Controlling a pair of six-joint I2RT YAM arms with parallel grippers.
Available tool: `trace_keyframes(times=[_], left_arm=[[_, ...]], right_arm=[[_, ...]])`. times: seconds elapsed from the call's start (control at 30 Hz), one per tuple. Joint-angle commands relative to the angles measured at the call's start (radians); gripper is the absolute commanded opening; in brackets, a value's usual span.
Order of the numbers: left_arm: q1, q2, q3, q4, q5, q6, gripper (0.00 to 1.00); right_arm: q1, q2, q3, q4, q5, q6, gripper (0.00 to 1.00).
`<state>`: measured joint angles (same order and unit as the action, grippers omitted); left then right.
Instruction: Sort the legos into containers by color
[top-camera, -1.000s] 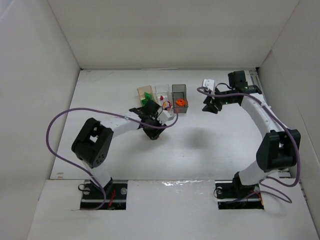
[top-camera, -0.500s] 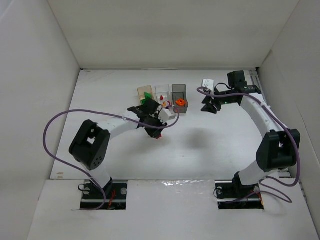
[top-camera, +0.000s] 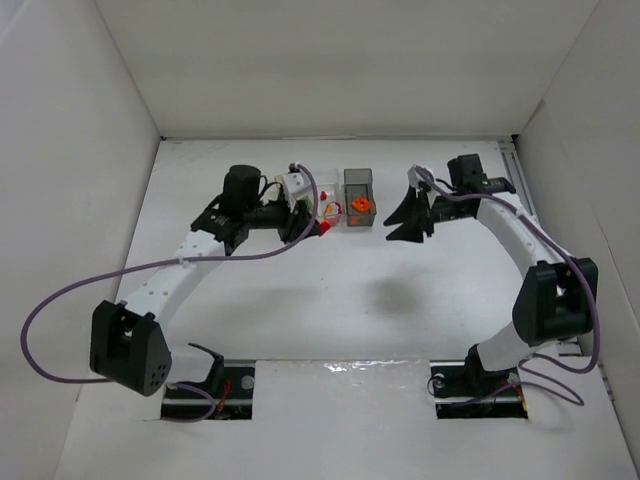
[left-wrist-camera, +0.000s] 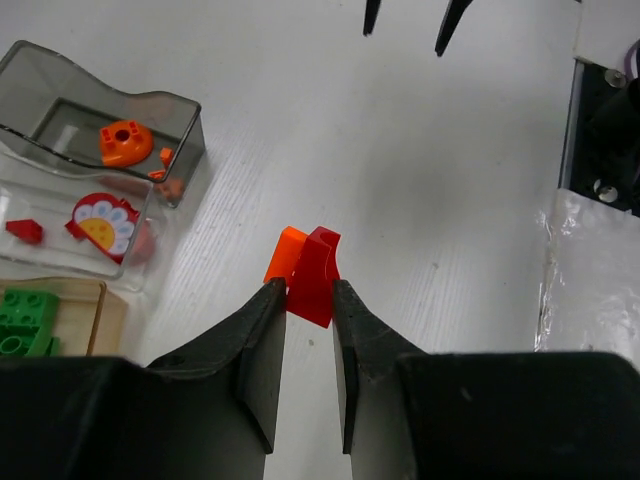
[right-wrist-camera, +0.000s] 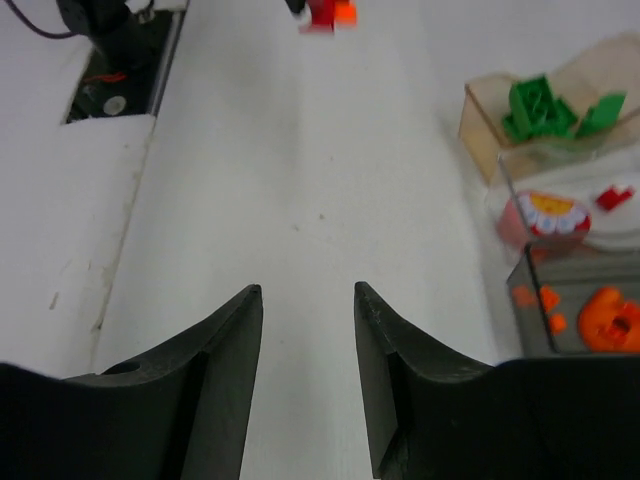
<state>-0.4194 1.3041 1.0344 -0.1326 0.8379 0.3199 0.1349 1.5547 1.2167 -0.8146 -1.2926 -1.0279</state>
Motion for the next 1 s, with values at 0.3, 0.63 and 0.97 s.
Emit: trace_keyframes(times=[0.3, 0.63, 0.97], left_arm=[[-0.275, -0.186, -0.167, 0.293, -0.586, 0.186, 0.0], [-0.464, -0.18, -0.318, 0.55, -1.071, 0.494, 0.0], [-0.473, -0.21, -0.298, 0.631, -1.057, 0.437, 0.0]], right_arm=[[0.038, 0.021, 0.167, -0.03, -0.217, 0.064, 0.47], [0.083, -0.007, 0.018, 0.545, -0.097, 0.796, 0.47], [0.121, 0.053, 0.018, 0.791, -0.03, 1.137, 0.59]])
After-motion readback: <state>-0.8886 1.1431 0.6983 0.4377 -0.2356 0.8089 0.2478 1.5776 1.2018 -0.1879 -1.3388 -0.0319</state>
